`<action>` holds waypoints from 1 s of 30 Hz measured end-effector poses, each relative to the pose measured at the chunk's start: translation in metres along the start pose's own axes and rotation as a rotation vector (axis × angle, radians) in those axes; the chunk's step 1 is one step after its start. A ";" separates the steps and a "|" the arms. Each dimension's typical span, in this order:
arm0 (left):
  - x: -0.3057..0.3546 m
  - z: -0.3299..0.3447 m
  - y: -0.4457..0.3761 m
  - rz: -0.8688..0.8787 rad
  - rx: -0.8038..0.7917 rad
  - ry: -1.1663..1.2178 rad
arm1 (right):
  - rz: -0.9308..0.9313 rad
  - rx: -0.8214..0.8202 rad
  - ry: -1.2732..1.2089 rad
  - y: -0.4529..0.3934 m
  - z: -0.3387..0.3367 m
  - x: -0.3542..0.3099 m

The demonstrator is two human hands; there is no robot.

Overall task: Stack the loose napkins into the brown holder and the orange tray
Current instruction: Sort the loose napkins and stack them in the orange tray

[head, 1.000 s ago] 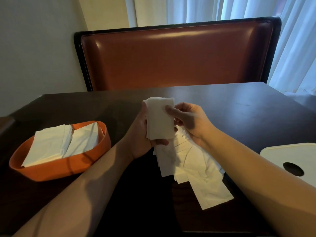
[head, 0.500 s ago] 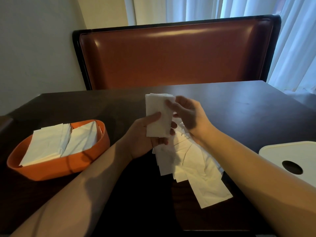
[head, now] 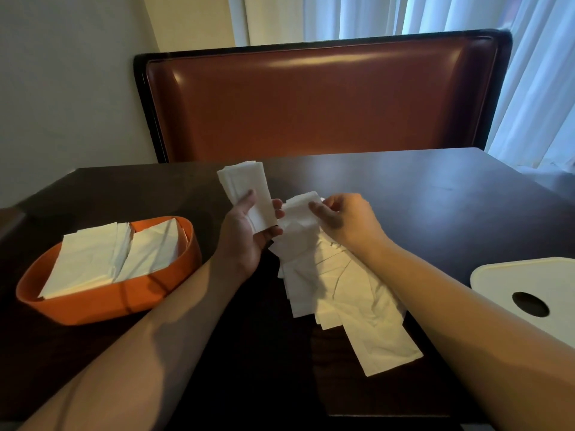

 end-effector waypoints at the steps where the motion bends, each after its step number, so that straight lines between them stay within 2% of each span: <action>1: -0.001 0.001 0.001 -0.006 -0.011 -0.004 | 0.031 -0.050 0.033 0.000 0.002 0.001; 4: 0.000 0.005 0.003 -0.019 -0.036 -0.015 | 0.047 -0.100 -0.008 -0.001 0.004 0.000; 12: 0.004 0.003 0.000 -0.040 0.022 -0.041 | -0.164 -0.015 -0.252 0.006 -0.004 -0.006; 17: 0.003 0.005 0.001 -0.095 0.008 -0.094 | -0.137 -0.027 -0.519 0.007 -0.008 -0.008; 19: 0.005 0.007 0.002 -0.105 -0.018 -0.089 | -0.118 -0.074 -0.604 0.008 -0.009 -0.010; 22: 0.009 0.011 0.007 -0.119 -0.063 -0.058 | -0.081 -0.229 -0.792 0.013 -0.009 -0.014; 24: 0.010 0.013 0.010 -0.113 -0.138 -0.033 | -0.065 -0.303 -0.909 0.016 -0.010 -0.017; 27: 0.010 0.012 0.014 -0.064 -0.253 -0.067 | -0.063 -0.286 -0.952 0.014 -0.011 -0.017; 30: 0.008 0.012 0.013 -0.017 -0.288 -0.150 | -0.050 -0.247 -0.934 0.012 -0.010 -0.015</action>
Point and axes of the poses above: each hand's wrist, its own y-axis away from the middle knuckle, its own z-axis out of the palm, x = y × z, the point moved 1 cm from there along -y, towards the middle knuckle, and after that the axes turned 11 degrees about z, right-handed, at the moved point
